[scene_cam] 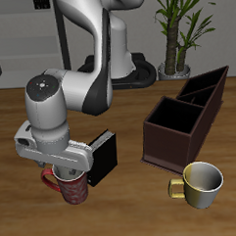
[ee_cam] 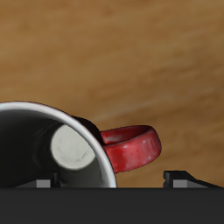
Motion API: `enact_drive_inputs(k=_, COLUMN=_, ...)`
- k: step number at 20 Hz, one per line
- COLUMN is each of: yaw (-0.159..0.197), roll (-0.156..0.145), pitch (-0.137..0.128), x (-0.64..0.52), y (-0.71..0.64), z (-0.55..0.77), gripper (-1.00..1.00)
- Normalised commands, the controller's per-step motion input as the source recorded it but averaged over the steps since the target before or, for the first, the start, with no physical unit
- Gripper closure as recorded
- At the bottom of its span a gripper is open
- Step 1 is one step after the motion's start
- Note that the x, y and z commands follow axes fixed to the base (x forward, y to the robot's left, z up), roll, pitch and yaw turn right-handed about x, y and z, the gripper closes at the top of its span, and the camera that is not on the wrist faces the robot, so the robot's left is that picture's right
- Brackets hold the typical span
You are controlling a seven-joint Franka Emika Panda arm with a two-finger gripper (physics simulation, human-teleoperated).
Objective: Place the red mug into the left desk caddy's right compartment
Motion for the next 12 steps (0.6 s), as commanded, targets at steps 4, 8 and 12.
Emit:
enact_drive_inputs(k=4, yaw=-0.049, roll=0.023, pitch=-0.013, x=-0.03, y=0.06, z=0.13, gripper=1.0)
enact_drive_inputs(k=8, yaw=-0.117, roll=0.04, pitch=-0.029, x=-0.05, y=0.15, z=0.36, gripper=1.0)
enact_drive_inputs(k=12, yaw=0.003, roll=0.01, pitch=-0.035, x=-0.09, y=0.14, z=0.37, gripper=1.0)
